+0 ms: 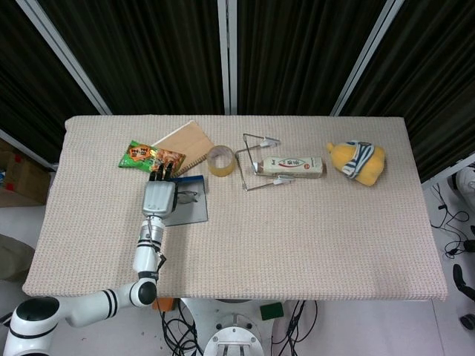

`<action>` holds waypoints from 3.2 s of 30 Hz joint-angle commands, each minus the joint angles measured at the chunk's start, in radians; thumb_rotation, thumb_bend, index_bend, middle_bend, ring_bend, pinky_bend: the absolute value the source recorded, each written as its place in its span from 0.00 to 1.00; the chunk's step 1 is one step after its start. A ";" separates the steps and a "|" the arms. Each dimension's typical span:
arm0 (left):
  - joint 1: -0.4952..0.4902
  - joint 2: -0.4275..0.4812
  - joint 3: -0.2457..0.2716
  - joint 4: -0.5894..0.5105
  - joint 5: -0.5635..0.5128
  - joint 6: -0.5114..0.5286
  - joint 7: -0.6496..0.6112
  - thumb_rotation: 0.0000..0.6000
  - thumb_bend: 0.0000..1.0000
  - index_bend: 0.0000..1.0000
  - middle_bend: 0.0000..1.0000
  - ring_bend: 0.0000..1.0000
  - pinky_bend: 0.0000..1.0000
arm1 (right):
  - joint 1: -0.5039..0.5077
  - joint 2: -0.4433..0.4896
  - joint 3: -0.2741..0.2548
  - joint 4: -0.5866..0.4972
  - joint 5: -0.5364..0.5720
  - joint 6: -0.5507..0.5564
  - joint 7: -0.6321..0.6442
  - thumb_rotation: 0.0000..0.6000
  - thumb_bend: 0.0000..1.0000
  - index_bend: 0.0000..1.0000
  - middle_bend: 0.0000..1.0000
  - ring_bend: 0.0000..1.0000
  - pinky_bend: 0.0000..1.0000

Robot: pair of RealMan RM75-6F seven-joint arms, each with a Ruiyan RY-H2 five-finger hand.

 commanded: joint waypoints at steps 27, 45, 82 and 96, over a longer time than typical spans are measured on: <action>-0.060 -0.066 -0.006 0.152 0.017 -0.018 -0.061 1.00 0.42 0.26 0.00 0.00 0.16 | -0.007 0.023 -0.002 -0.034 -0.010 0.016 -0.024 1.00 0.48 0.00 0.00 0.00 0.00; 0.059 0.052 0.104 -0.100 0.058 0.076 0.004 0.98 0.42 0.45 0.00 0.00 0.15 | -0.002 -0.001 -0.006 -0.002 -0.010 0.002 -0.010 1.00 0.48 0.00 0.00 0.00 0.00; 0.072 0.117 0.143 -0.206 0.101 0.089 0.051 0.55 0.35 0.30 0.00 0.00 0.13 | 0.001 0.002 0.003 -0.010 0.006 -0.005 -0.025 1.00 0.48 0.00 0.00 0.00 0.00; 0.107 0.156 0.222 -0.302 0.081 0.062 0.096 0.28 0.31 0.35 0.00 0.00 0.13 | 0.000 0.000 0.001 -0.010 0.002 -0.002 -0.028 1.00 0.48 0.00 0.00 0.00 0.00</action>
